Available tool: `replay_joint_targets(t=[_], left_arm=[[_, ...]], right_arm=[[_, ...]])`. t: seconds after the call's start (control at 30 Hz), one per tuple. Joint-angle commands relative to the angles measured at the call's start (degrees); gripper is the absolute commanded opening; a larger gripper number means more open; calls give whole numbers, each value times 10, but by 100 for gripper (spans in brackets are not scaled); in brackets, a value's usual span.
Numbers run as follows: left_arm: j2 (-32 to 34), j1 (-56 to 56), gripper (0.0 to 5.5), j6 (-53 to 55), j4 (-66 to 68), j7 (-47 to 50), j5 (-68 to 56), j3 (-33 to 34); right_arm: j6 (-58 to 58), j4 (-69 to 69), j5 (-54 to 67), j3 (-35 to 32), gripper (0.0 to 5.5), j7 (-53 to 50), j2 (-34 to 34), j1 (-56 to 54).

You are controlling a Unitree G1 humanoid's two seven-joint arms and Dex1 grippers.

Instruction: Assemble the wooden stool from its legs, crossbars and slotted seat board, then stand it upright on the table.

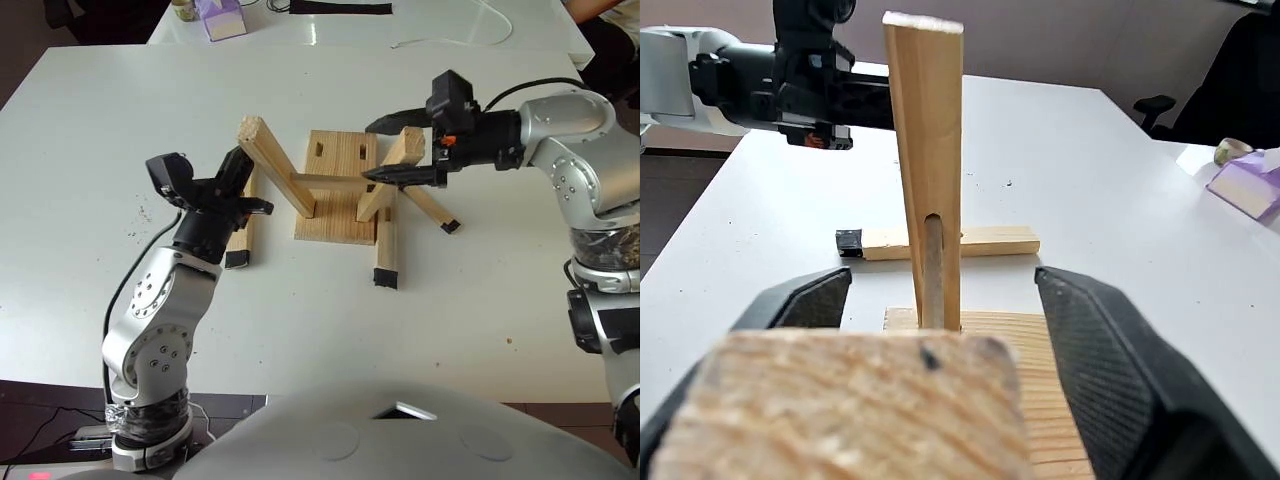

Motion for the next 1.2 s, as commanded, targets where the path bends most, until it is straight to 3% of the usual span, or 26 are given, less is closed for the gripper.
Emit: replay_joint_targets(t=[0.03, 0.23, 0.33, 0.43, 0.57, 0.7, 0.83, 1.0, 1.07, 1.2], left_arm=[[21, -1, 0, 12, 9, -3, -6, 32], [40, 61, 0, 23, -26, -3, -41, 89], [55, 83, 0, 25, -24, -3, -30, 109], [70, 92, 0, 18, -3, 18, 94, 73], [66, 147, 0, -3, -38, 47, 272, -59], [72, 137, 0, -13, -55, 95, 436, -154], [21, 115, 0, -3, -77, 121, 489, -190], [-16, 78, 0, 3, -50, 115, 502, -160], [-18, 52, 0, 11, -39, 121, 507, -105], [-3, 22, 0, 14, -16, 128, 531, -12]], right_arm=[[32, -37, 53, -77, 339, -35, -10, 6], [170, -109, 302, -322, 339, -114, -49, 51], [184, -137, 334, -376, 339, -206, -45, 88], [116, -185, 133, -288, 291, -373, -12, 215], [64, -282, -70, -135, 226, -593, 88, 404], [70, -382, -135, -28, 157, -716, 199, 410], [81, -393, -203, 54, 104, -771, 239, 403], [66, -367, -256, 104, 32, -794, 268, 413], [65, -366, -294, 80, 3, -822, 271, 427], [80, -373, -359, 24, 3, -864, 277, 447]])
